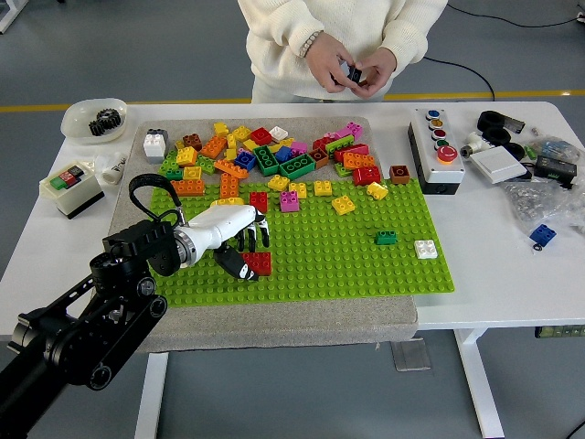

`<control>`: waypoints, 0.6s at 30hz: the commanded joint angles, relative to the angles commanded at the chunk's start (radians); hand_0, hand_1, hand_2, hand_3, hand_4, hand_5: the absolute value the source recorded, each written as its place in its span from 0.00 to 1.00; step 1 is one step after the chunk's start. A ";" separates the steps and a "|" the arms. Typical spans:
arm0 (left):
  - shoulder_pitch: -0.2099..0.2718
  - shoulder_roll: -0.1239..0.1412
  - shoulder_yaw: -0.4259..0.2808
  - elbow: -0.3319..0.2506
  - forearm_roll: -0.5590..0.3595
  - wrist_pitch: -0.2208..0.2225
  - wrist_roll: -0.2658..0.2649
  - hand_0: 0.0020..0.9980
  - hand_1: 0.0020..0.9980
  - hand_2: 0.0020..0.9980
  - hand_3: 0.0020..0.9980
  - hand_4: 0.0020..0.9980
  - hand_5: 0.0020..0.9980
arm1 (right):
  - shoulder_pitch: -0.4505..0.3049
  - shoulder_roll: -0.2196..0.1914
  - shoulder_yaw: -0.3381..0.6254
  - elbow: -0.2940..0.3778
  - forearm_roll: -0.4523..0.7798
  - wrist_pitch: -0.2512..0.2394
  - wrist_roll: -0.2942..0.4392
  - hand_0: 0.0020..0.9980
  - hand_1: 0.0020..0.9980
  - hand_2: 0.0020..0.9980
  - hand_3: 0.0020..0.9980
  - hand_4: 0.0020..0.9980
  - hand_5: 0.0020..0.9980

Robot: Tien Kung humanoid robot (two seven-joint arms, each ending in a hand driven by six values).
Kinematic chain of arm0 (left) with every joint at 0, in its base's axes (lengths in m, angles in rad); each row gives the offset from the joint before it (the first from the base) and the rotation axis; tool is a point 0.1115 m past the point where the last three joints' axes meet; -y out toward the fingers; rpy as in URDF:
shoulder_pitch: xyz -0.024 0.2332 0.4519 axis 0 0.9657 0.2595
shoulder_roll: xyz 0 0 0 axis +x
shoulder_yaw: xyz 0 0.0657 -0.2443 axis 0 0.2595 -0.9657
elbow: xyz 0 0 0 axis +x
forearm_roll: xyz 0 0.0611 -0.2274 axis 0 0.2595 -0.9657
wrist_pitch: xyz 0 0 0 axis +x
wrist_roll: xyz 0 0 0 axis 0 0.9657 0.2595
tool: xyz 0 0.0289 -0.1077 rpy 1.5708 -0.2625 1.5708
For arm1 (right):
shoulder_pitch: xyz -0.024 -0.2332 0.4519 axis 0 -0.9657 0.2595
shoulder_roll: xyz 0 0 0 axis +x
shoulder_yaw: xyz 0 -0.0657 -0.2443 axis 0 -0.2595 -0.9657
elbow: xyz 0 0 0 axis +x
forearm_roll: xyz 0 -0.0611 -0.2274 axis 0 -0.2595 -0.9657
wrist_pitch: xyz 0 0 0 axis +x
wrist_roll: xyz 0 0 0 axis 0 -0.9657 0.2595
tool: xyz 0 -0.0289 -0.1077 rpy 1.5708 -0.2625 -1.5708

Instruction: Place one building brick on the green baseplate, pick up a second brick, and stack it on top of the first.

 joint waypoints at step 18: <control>-0.001 -0.002 0.000 0.003 -0.004 -0.010 -0.005 0.50 0.39 0.41 0.46 1.00 0.05 | 0.002 0.000 0.002 0.000 -0.001 0.001 0.000 0.75 0.66 0.73 0.62 0.84 0.31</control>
